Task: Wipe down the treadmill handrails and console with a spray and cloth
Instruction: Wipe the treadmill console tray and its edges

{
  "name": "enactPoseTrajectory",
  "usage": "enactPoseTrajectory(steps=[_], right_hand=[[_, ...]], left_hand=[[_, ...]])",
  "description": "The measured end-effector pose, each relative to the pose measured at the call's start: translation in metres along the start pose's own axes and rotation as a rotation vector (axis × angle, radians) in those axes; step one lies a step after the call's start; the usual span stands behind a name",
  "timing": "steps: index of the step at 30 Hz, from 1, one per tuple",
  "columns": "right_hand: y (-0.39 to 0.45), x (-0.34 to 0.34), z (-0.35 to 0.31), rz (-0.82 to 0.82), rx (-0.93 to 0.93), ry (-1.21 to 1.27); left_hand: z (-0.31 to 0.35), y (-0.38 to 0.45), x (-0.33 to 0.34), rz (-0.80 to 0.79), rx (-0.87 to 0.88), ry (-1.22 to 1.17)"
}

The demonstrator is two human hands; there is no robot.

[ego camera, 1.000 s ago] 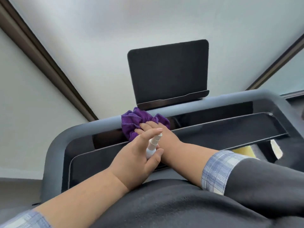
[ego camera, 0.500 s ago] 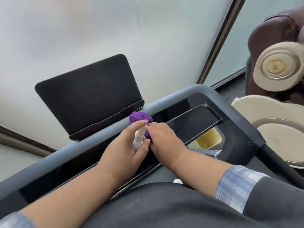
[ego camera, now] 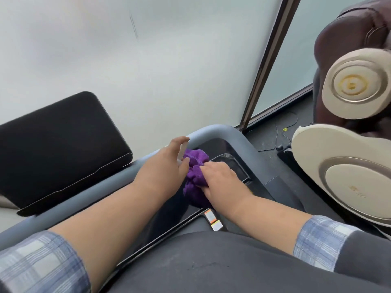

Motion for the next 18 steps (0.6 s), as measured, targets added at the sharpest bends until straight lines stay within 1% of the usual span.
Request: enactPoseTrajectory(steps=[2,4,6,9,11,14,18], right_hand=[[-0.002,0.012,0.010,-0.099,-0.090,-0.060],[-0.003,0.019,0.018,-0.142,-0.155,-0.093],[-0.003,0.022,0.023,-0.126,-0.199,-0.079],[-0.002,0.025,0.029,-0.112,-0.207,0.034],[-0.002,0.030,0.032,-0.108,-0.235,0.038],[0.000,0.035,0.035,-0.100,-0.247,0.028],[0.000,0.036,0.037,-0.096,-0.230,0.080]], left_hand=[[0.012,0.012,0.014,-0.020,0.029,0.054],[0.030,0.026,0.029,-0.044,0.070,0.097],[0.051,0.038,0.045,-0.077,0.137,0.123],[0.083,0.048,0.068,-0.137,0.244,0.151],[0.095,0.050,0.082,-0.181,0.297,0.167],[0.100,0.052,0.097,-0.238,0.327,0.193],[0.100,0.059,0.108,-0.285,0.318,0.222]])
Point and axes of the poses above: each hand's wrist, its own y-axis towards the middle knuckle, its own x-axis out of the palm, z = x × y, the point moved 3 cm from there along y, towards the middle knuckle, and after that the axes turned 15 degrees about z, right-handed, at the moved point
